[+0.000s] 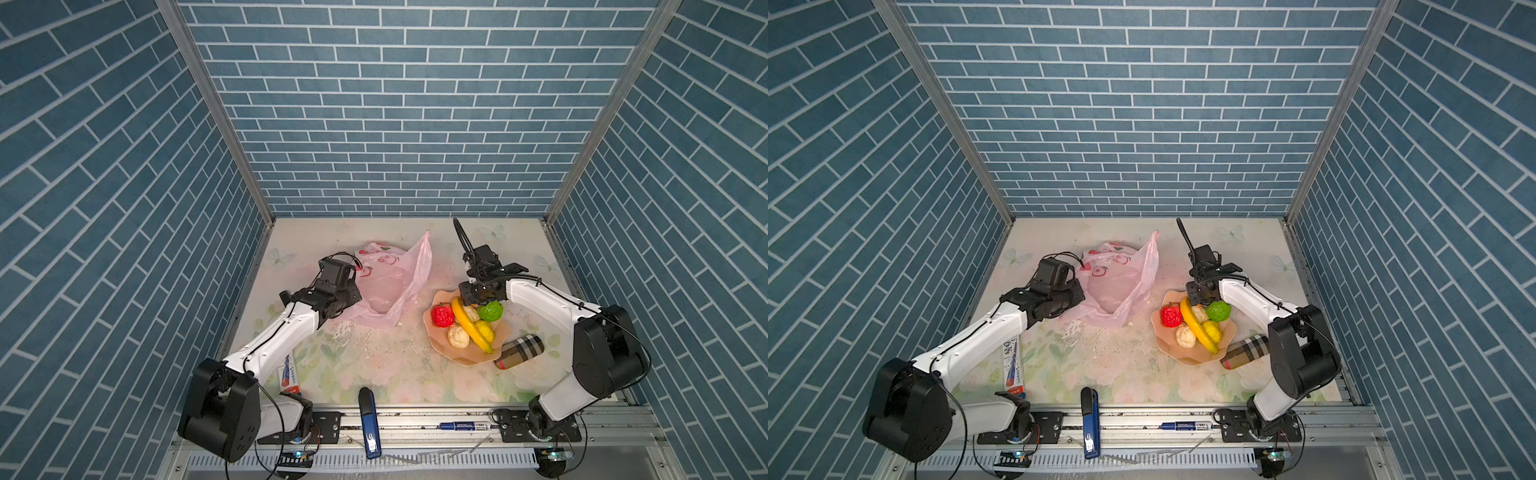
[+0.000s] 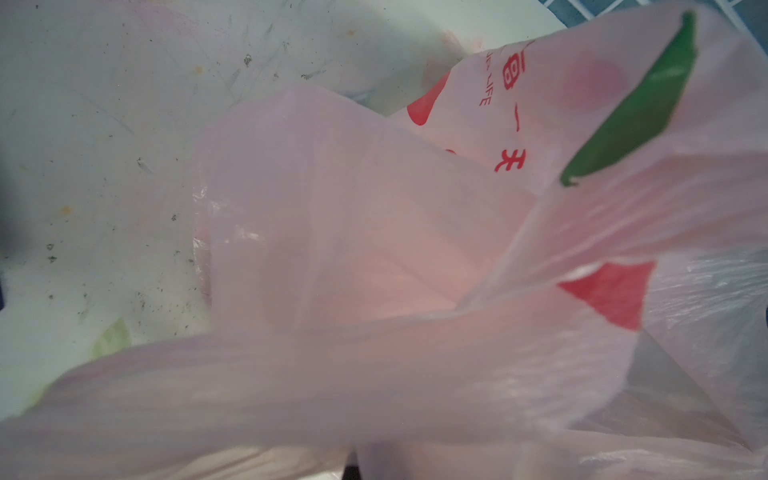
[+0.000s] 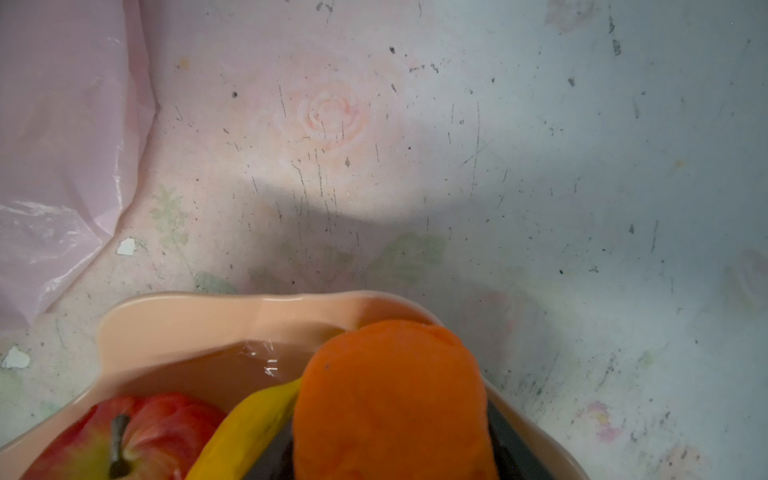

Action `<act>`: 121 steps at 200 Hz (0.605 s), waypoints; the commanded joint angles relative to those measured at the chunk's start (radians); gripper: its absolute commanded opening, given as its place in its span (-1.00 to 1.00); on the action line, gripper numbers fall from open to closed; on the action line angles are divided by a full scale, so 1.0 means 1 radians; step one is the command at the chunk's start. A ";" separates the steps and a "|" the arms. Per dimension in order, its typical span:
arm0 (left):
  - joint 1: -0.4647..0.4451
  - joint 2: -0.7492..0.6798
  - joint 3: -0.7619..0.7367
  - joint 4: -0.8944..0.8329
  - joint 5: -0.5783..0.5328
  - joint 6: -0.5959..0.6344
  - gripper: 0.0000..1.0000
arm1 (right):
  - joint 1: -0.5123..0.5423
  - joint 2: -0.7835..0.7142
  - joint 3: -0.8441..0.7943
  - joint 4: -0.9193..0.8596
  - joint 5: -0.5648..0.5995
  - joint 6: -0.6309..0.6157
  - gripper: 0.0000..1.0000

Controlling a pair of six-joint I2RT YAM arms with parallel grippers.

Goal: Take the fake fruits out of the plastic bag
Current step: 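Lower the orange into the peach bowl and open the right gripper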

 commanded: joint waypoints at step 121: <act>-0.015 -0.006 0.006 0.022 0.004 -0.009 -1.00 | -0.005 -0.043 0.060 -0.073 0.016 -0.052 0.23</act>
